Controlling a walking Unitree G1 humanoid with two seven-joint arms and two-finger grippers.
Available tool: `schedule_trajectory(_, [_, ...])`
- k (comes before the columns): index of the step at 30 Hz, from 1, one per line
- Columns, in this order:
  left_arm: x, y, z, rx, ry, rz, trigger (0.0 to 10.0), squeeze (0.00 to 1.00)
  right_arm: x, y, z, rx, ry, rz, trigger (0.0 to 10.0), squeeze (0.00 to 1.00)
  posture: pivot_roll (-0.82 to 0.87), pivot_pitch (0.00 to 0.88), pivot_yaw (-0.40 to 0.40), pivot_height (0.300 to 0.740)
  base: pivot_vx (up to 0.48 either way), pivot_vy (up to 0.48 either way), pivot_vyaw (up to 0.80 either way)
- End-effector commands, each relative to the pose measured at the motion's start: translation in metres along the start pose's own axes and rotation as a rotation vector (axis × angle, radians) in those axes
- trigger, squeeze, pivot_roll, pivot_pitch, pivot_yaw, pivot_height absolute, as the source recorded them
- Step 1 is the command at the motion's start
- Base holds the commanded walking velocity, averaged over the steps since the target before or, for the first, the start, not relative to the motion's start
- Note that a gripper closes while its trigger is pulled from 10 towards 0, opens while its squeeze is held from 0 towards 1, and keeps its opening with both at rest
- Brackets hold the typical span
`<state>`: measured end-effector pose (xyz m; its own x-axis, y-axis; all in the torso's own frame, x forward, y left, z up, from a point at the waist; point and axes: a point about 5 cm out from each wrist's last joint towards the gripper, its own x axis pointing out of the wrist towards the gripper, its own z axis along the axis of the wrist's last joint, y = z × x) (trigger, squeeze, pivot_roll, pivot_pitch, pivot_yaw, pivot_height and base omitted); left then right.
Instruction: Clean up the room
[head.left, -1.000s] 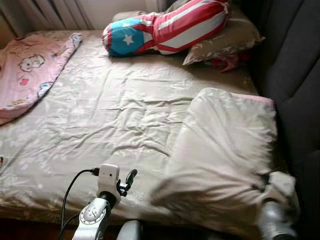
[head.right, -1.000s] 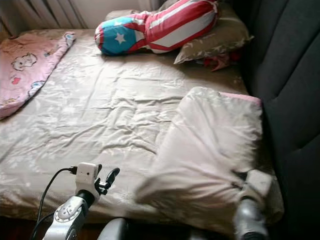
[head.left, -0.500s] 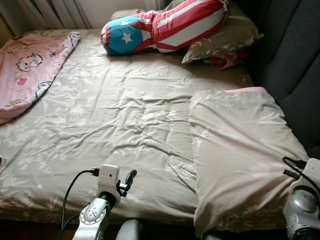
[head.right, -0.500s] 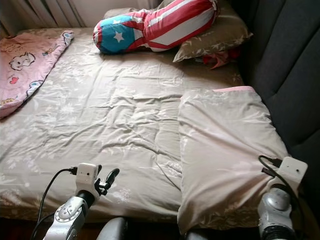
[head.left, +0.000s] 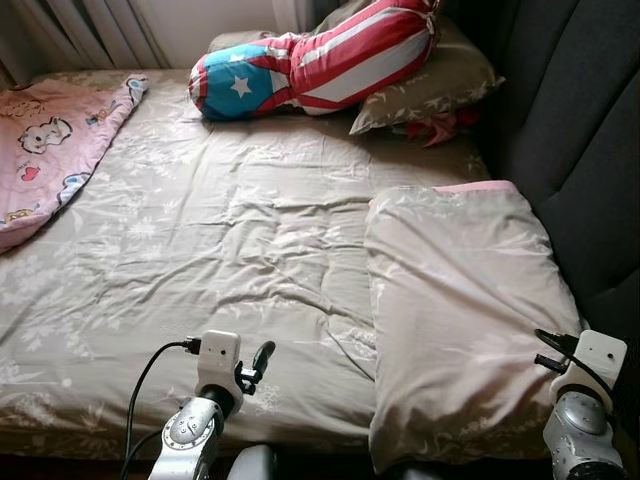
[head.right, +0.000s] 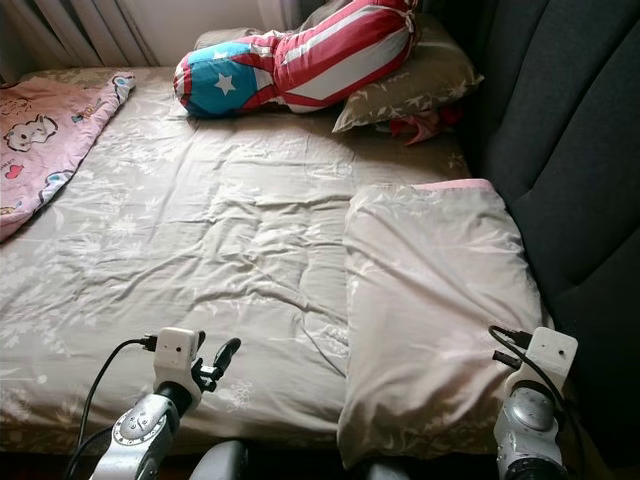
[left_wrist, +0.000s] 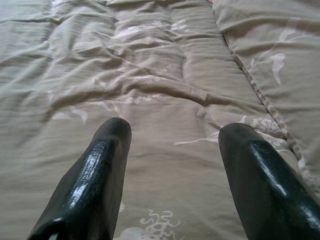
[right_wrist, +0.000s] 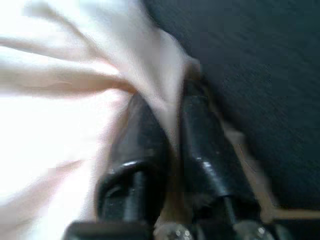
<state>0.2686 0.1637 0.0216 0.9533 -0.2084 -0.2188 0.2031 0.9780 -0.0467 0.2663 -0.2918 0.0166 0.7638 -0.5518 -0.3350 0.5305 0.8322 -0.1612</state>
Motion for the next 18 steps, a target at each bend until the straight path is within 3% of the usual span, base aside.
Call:
schedule_trajectory(1, [0.0, 0.002, -0.005, -0.022, 0.024, 0.023, 10.0, 0.0, -0.005, 0.02, -0.003, -0.028, -0.006, 0.108, 10.0, 1.0, -0.02, 0.073, -0.009, 0.665, 0.0, 0.0, 0.0])
schedule_trajectory(6, [0.006, 0.001, -0.008, -0.079, 0.037, 0.048, 10.0, 0.0, -0.006, 0.031, 0.002, -0.027, -0.033, 0.178, 10.0, 1.0, -0.03, 0.056, -0.015, 0.665, 0.0, 0.0, 0.0])
schedule_trajectory(7, [0.007, 0.0, -0.008, -0.087, 0.041, 0.049, 10.0, 0.0, -0.006, 0.034, 0.001, -0.022, -0.029, 0.198, 10.0, 0.68, -0.03, 0.046, -0.018, 0.665, 0.0, 0.0, 0.0])
schedule_trajectory(8, [0.009, 0.0, -0.008, -0.093, 0.045, 0.05, 10.0, 0.0, -0.007, 0.039, 0.001, -0.018, -0.027, 0.23, 10.0, 0.49, -0.03, 0.035, -0.019, 0.665, 0.0, 0.0, 0.0])
schedule_trajectory(9, [0.01, 0.001, -0.009, -0.103, 0.049, 0.057, 10.0, 0.0, -0.009, 0.045, -0.001, -0.017, -0.021, 0.271, 10.0, 0.0, -0.03, 0.024, -0.018, 0.665, 0.0, 0.0, 0.0])
schedule_trajectory(13, [0.013, 0.01, -0.016, -0.175, 0.095, 0.122, 10.0, 0.0, -0.026, 0.072, -0.022, -0.017, 0.065, 0.439, 10.0, 0.0, -0.03, 0.0, -0.014, 0.665, 0.0, 0.0, 0.0])
schedule_trajectory(18, [0.007, 0.015, -0.031, -0.177, 0.176, 0.143, 10.0, 0.0, -0.043, 0.075, -0.054, -0.015, 0.185, 0.447, 10.0, 0.0, -0.04, 0.0, 0.005, 0.665, 0.0, 0.0, 0.0])
